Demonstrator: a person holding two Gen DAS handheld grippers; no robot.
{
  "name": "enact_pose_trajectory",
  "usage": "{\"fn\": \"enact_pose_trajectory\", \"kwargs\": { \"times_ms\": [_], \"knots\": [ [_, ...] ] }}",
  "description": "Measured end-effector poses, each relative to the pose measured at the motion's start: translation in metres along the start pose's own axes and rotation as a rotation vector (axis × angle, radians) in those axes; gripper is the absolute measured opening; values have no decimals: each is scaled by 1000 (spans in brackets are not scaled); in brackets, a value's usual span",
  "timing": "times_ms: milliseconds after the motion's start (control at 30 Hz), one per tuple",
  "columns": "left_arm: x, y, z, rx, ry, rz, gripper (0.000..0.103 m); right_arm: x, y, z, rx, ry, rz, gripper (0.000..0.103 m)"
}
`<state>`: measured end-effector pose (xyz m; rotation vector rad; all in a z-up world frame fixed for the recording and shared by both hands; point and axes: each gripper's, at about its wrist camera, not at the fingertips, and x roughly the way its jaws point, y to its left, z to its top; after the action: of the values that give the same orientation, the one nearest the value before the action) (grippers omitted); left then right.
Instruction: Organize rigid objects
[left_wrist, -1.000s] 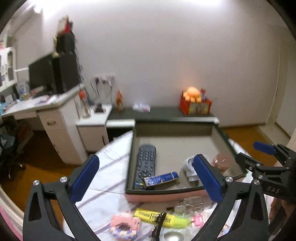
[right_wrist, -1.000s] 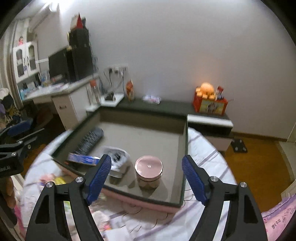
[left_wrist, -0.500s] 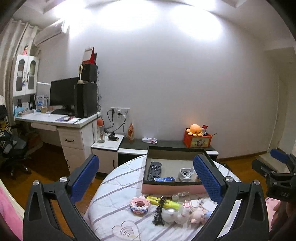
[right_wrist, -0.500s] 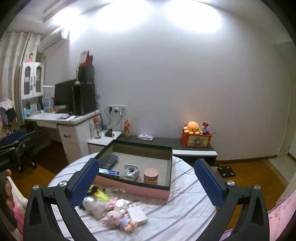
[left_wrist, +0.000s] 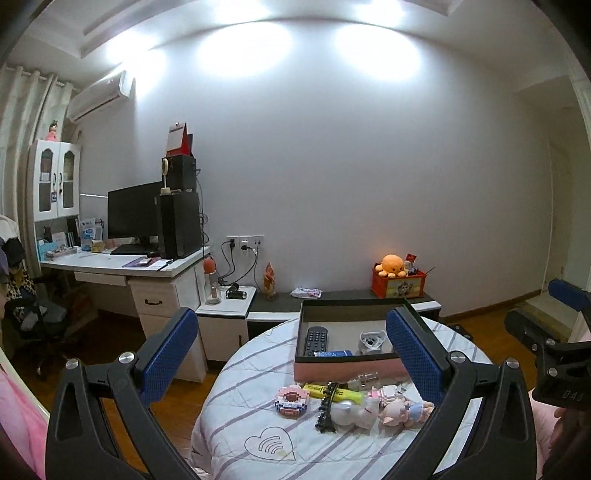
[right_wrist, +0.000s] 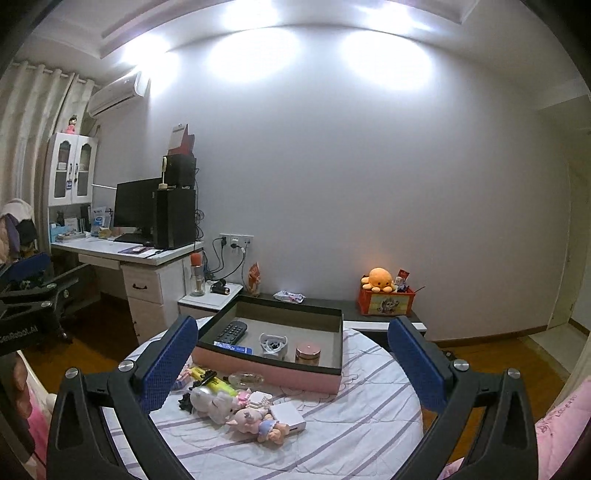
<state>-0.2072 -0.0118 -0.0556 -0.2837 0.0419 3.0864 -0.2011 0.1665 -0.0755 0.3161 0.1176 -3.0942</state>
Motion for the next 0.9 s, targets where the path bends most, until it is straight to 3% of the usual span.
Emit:
{"fn": "enact_pose_trajectory", "kwargs": {
  "times_ms": [167,367,733,900],
  "knots": [
    [2,0,-3,8,3,-3,103,-6,-3,-3,10,-8,-19,103],
    [18,-4,-17,42,60,-7,103,13,-4,-15,21,60,-10,103],
    [73,2,-73,71,265,-24,103,107,6,-111,90,405,64,103],
    [93,6,-91,78,335,-24,103,133,9,-136,191,491,72,103]
  ]
}}
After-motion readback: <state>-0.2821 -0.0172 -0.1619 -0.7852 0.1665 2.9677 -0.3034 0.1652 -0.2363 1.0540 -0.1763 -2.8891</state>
